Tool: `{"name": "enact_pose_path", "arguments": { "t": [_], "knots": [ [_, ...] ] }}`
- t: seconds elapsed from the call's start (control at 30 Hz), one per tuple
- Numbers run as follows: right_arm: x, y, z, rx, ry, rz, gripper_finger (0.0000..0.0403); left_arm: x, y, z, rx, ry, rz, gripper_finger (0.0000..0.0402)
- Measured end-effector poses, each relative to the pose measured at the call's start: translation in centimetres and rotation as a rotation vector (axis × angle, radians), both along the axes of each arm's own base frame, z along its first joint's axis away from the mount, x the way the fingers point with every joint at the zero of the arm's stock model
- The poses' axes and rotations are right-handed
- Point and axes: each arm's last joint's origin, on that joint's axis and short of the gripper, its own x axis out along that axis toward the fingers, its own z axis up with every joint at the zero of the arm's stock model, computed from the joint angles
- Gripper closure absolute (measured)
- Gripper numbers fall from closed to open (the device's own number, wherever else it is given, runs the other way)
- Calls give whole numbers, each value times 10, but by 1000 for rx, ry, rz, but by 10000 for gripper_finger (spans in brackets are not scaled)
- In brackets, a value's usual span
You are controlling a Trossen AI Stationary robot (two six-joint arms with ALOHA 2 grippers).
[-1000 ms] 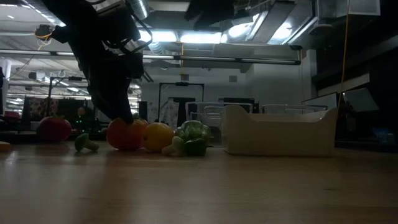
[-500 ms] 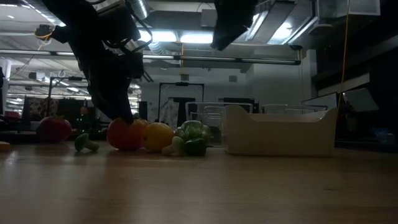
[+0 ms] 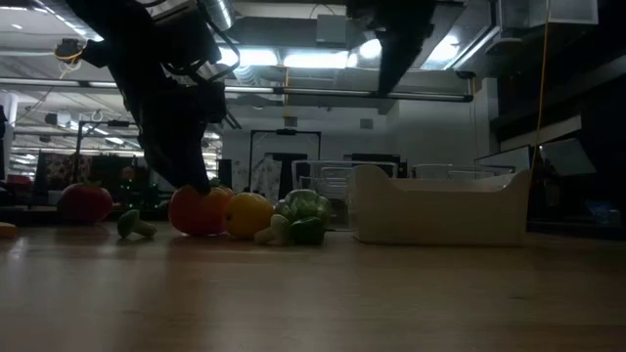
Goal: Sort produce into baskets
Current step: Put the big persimmon into the white bin
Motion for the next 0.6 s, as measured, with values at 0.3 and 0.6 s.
{"name": "enact_pose_path", "arguments": {
  "t": [0.3, 0.6],
  "knots": [
    [-14, -1, -1, -15, 128, -9, 105, -1, 0, 2, 1, -8, 0, 71],
    [-63, -5, -21, -24, 47, -15, 105, -8, -1, 26, 1, -124, 13, 71]
  ]
}}
